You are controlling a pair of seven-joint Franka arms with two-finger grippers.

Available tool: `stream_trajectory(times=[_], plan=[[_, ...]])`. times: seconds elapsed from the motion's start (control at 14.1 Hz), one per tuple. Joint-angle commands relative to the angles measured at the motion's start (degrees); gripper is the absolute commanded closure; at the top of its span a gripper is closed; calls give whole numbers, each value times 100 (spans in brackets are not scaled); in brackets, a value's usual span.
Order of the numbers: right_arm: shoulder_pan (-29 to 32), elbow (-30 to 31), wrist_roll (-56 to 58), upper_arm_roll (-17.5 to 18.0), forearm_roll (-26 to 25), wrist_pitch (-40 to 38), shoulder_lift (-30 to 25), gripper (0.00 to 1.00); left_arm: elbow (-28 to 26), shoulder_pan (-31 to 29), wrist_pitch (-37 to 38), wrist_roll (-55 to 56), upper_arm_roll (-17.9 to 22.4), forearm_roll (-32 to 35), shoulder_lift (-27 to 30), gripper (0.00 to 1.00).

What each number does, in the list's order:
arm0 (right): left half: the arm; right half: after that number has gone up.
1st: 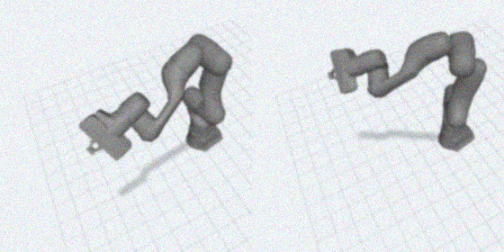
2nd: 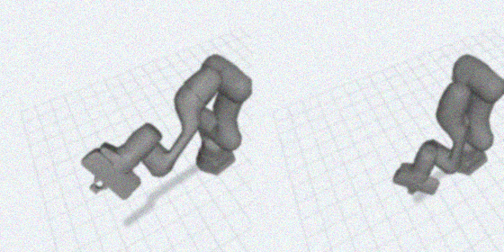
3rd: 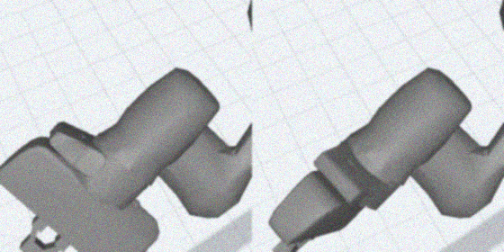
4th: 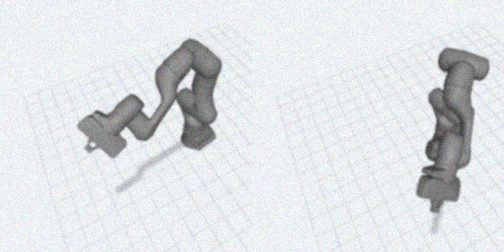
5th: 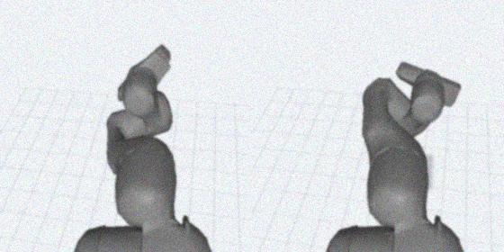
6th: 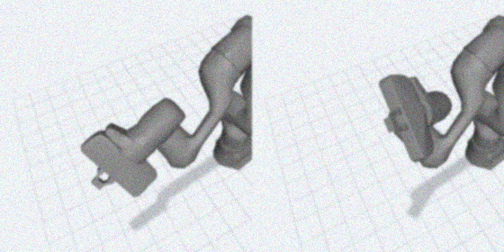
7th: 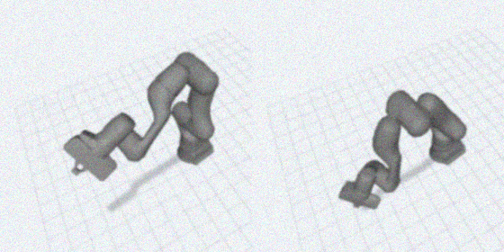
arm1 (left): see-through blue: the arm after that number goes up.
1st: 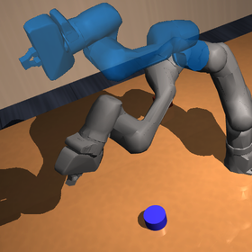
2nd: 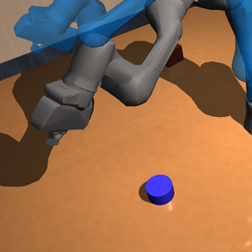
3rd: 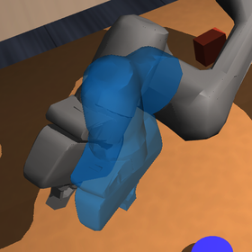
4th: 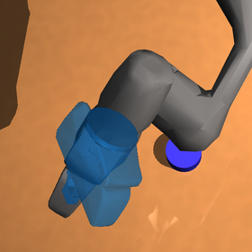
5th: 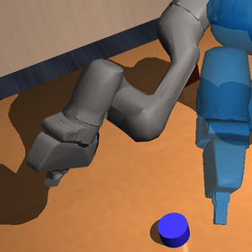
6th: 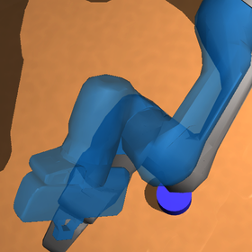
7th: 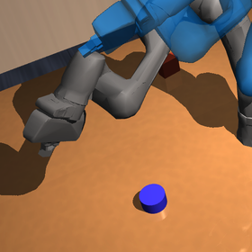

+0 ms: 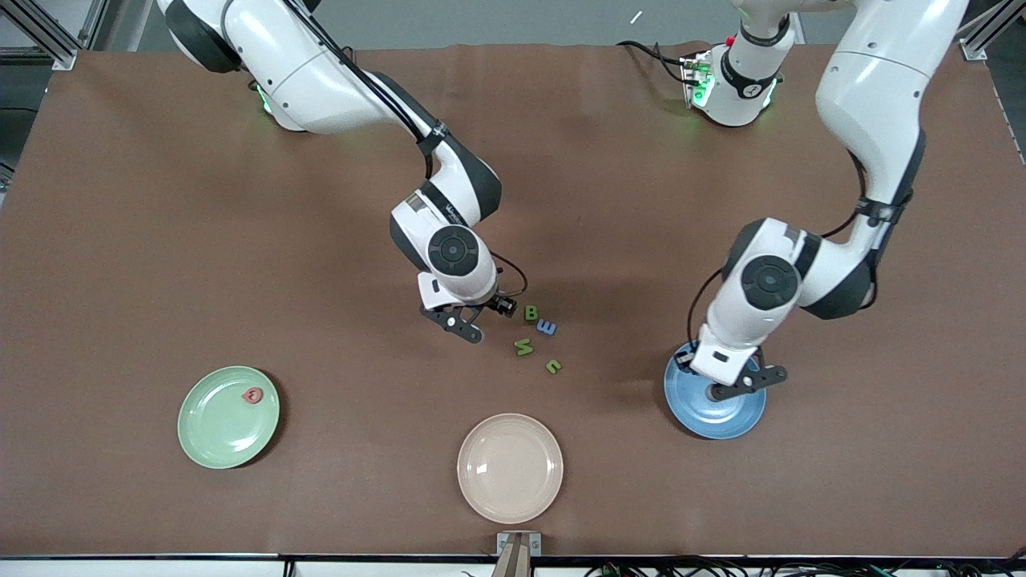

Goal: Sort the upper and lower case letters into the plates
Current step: 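Carry the blue x to the blue plate while the right gripper grasps C, then release the x on the blue plate while the right gripper carries C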

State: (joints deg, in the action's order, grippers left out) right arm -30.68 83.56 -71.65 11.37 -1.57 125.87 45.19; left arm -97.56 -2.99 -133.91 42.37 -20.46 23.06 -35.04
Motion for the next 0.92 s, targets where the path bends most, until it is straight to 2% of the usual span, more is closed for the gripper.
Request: stream_trajectory(times=[0.0,0.07,0.14,0.28,0.57,0.71,0.85], plan=[[-174,248,-419,-56,-18,437,-1,17,185,-307,50,-535,-46,102,-292,94],[-227,275,-437,-82,-27,465,16,17,185,-378,-3,-580,-29,102,-423,84],[-237,284,-437,-91,-36,465,34,17,185,-430,-116,-589,-29,93,-512,62],[-237,467,-437,-91,-36,762,43,17,237,-422,-223,-589,-29,110,-486,2],[-254,688,-428,-91,-45,1062,43,18,308,7,22,-83,-309,14,-381,1],[-254,688,-428,-91,-45,1062,52,37,377,533,67,1013,-319,31,-407,3],[-254,688,-428,-82,-36,1062,69,60,597,1140,67,1807,-293,14,-512,14]])
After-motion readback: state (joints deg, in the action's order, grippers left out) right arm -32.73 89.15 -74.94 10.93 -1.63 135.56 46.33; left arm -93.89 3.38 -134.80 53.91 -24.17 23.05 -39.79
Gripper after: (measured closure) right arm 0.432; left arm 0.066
